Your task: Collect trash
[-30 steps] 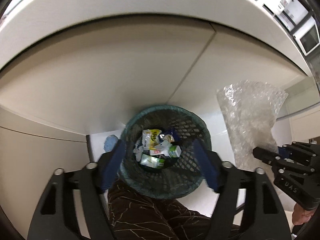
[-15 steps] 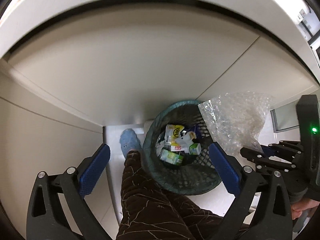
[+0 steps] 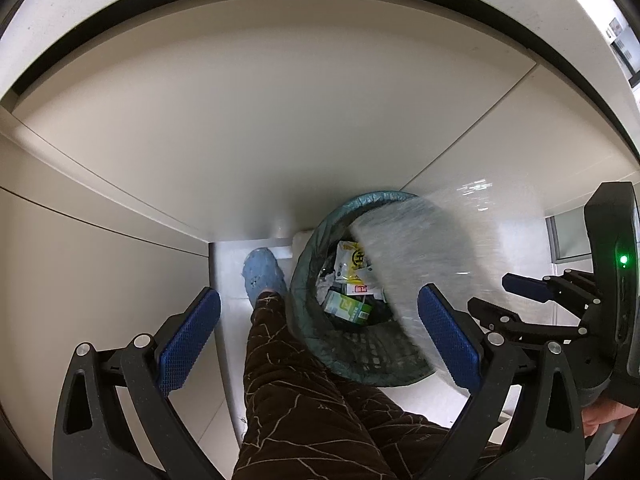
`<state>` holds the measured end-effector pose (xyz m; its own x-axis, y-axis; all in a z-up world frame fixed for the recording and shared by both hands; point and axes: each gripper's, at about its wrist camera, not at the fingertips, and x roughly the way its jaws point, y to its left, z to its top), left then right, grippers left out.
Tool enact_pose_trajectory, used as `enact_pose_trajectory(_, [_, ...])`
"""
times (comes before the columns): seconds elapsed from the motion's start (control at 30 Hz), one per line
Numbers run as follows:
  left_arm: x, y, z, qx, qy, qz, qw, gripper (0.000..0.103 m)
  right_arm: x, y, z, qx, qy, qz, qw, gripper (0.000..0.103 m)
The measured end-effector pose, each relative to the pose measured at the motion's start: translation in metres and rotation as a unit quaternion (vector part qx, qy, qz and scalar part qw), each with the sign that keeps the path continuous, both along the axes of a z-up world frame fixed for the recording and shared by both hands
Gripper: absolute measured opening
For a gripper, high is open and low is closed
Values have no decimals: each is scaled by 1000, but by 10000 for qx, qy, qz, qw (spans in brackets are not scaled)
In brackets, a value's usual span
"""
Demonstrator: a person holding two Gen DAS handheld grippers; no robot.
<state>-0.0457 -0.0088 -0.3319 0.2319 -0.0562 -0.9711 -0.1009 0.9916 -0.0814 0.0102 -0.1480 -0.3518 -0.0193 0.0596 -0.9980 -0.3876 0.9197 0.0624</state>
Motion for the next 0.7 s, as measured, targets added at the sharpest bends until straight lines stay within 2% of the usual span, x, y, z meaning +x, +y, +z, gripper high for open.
enact_pose_trajectory(0.23, [1, -1, 9, 35, -52, -44, 10000, 97, -1, -10, 9, -31, -232, 56, 9997, 76])
enact_pose_trajectory(0.37, [2, -2, 27, -60, -139, -24, 9999, 97, 1, -24, 41, 65, -647, -154, 9978, 88])
enact_pose_trajectory(0.5, [2, -6, 69, -59, -395, 17, 9992, 97, 5, -42, 92, 268, -1150, -421, 9921, 93])
enact_pose_trajectory(0.63, [6, -9, 112, -44, -396, 163, 9991, 97, 6, -59, 165, 562, -1814, -712, 9792, 95])
enact_pose_trajectory(0.7, [9, -9, 139, 53, -560, 209, 9982, 97, 3, -68, 201, 658, -2129, -827, 9713, 95])
